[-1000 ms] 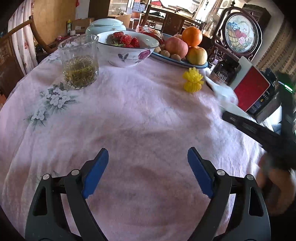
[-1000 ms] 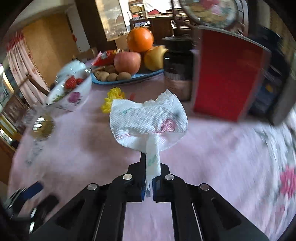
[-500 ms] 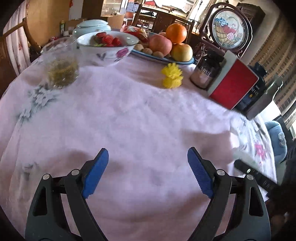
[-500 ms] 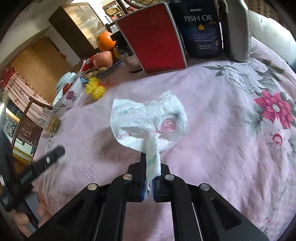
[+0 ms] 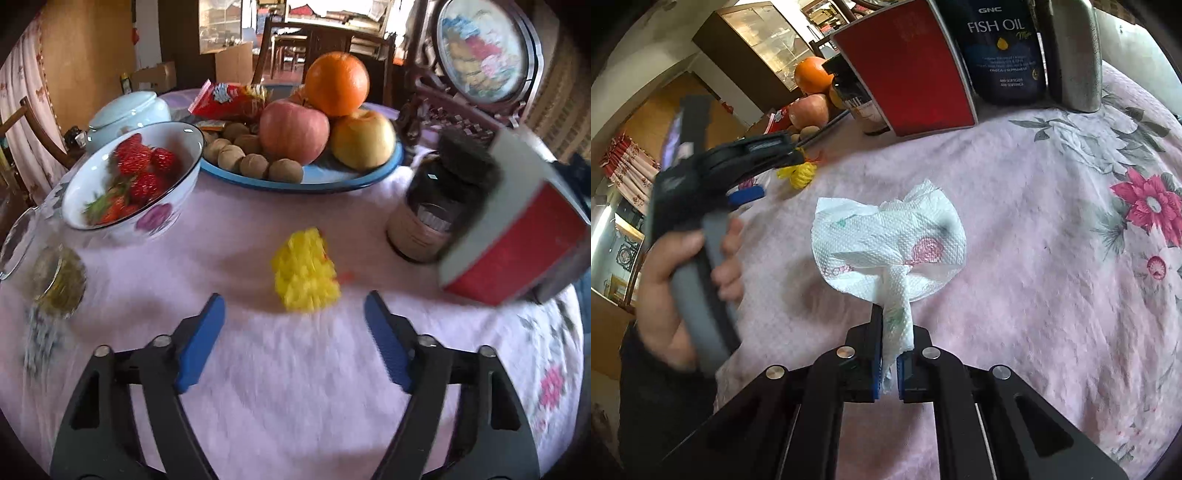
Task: Collect trash
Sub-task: 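Grasp the yellow flower with the left tool while the right tool holds a white tissue, then carry the yellow flower and white tissue in both tools over the red basket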
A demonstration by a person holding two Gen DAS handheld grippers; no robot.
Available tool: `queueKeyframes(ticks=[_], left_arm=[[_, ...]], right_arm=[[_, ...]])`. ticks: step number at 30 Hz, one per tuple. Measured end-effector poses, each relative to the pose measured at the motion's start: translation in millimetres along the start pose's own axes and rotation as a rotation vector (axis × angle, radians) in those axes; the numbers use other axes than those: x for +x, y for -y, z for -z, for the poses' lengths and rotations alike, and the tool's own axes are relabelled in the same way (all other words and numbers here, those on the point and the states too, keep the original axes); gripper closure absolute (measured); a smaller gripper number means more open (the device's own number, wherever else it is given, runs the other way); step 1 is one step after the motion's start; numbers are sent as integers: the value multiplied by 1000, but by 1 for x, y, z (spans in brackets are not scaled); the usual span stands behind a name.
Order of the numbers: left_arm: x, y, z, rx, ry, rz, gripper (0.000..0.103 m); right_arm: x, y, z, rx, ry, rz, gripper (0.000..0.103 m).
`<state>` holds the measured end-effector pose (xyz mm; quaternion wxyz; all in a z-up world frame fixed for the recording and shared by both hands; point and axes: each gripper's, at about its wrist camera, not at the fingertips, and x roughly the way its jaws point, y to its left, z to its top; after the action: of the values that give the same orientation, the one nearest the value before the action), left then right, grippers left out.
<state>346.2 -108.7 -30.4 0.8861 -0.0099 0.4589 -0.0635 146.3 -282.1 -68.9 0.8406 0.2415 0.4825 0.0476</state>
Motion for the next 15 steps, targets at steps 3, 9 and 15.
queueKeyframes(ticks=[3, 9, 15], left_arm=[[14, -3, -8, -20, -13, 11, 41], [23, -3, -12, -15, -24, 34, 70], [-2, -2, -1, 7, -4, 53, 72]], right_arm=[[6, -4, 0, -13, -11, 6, 94], [15, -7, -4, -17, -21, 9, 94], [18, -10, -4, -35, 3, 35, 94]])
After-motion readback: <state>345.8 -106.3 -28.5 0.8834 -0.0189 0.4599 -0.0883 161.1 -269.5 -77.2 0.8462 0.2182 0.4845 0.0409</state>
